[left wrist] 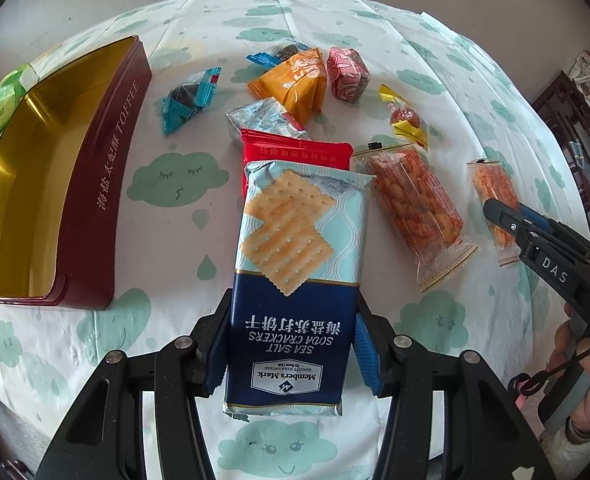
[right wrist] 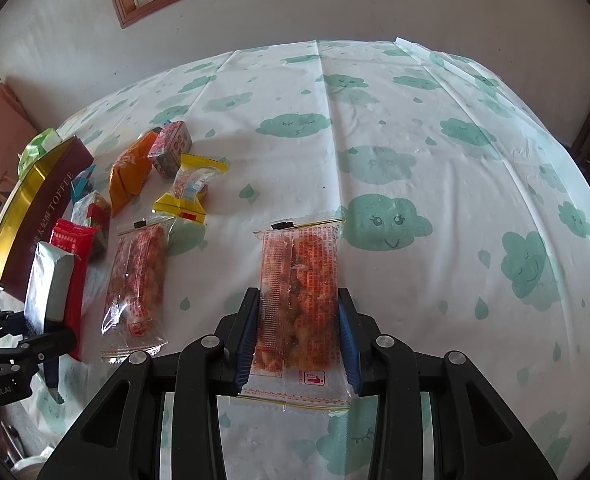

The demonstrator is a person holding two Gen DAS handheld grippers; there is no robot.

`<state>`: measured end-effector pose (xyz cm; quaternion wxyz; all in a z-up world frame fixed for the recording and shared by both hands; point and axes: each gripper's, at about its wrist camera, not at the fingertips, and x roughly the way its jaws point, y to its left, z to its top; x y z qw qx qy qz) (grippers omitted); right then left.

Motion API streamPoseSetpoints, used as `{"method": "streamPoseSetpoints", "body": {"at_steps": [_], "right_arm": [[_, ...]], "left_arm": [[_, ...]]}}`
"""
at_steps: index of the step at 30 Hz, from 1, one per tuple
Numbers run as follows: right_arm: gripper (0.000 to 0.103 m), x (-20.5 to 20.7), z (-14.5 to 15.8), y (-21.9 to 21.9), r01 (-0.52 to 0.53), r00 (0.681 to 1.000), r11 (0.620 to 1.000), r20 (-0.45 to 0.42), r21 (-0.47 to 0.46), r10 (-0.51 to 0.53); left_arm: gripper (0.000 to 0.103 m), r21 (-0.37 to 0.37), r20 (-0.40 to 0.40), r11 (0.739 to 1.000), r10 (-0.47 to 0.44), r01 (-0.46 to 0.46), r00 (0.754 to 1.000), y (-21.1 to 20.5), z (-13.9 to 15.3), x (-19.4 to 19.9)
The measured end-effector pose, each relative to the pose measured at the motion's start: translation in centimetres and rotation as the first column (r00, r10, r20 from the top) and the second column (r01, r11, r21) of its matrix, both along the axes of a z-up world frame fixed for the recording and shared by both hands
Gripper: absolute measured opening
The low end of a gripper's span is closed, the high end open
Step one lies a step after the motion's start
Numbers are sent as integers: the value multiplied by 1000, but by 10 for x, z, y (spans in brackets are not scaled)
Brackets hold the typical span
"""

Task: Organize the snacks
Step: 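Lift the cracker pack with the left gripper and carry it over the tin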

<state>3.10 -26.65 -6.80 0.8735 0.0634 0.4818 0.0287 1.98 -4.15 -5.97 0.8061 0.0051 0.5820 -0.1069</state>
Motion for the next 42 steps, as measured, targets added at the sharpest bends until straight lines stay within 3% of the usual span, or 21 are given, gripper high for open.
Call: {"method": "streamPoseSetpoints", "body": {"at_steps": [18, 31, 35, 42], "right_arm": [[39, -1, -1, 4, -6, 1000, 1000, 0, -25, 6], [39, 1, -1, 10, -14, 1000, 997, -12, -80, 13], [39, 3, -1, 14, -14, 1000, 995, -22, -97, 12], [40, 7, -1, 15, -9, 999, 995, -47, -101, 5]], "left_arm": [[45, -46, 16, 999, 11, -10, 1000, 15, 12, -8], [45, -60, 81, 998, 17, -12, 997, 33, 44, -11], [45, -32, 144, 999, 44, -40, 989, 55, 63, -4], [45, 104, 226, 984, 118, -144, 967, 118, 74, 28]]}}
